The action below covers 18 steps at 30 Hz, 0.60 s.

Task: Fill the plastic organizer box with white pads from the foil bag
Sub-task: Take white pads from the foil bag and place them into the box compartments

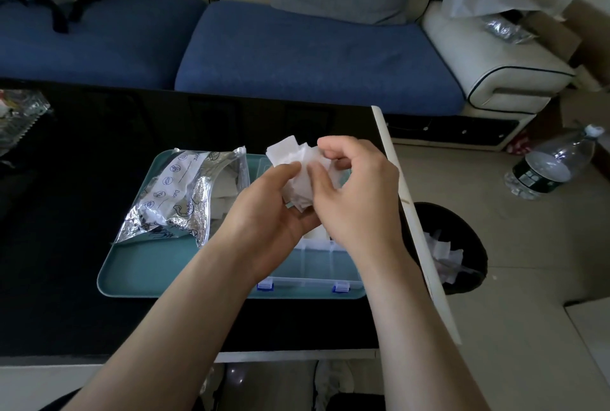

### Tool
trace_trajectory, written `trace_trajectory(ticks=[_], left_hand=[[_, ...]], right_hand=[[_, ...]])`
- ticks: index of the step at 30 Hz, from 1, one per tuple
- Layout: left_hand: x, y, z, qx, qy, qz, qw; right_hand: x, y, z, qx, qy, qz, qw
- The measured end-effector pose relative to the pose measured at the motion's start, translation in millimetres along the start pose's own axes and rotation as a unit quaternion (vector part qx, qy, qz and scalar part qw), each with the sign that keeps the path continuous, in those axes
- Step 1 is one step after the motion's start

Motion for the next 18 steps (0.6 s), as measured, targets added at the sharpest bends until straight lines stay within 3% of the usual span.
trace_trajectory(ticks=[8, 18], left_hand=[[9.9, -9.2, -1.4, 0.012, 0.013, -0.001, 1.000], [17.4, -21.8, 2.3, 0.064, 0.014, -0.040, 0.997]], right_hand=[[-1.3, 3.1, 1.3, -0.029, 0.036, 0.013, 0.999], [5.8, 4.2, 4.2, -0.040, 0.139, 0.141, 0.980]])
Point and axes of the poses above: each hand's wrist, its own z-axis towards the middle knuckle, its own y-axis out of the palm, x = y × z, the point moved 2 cm from there along z, towards the middle knuckle, and after that the axes turned 10 degrees about z, right-handed, at the moved point
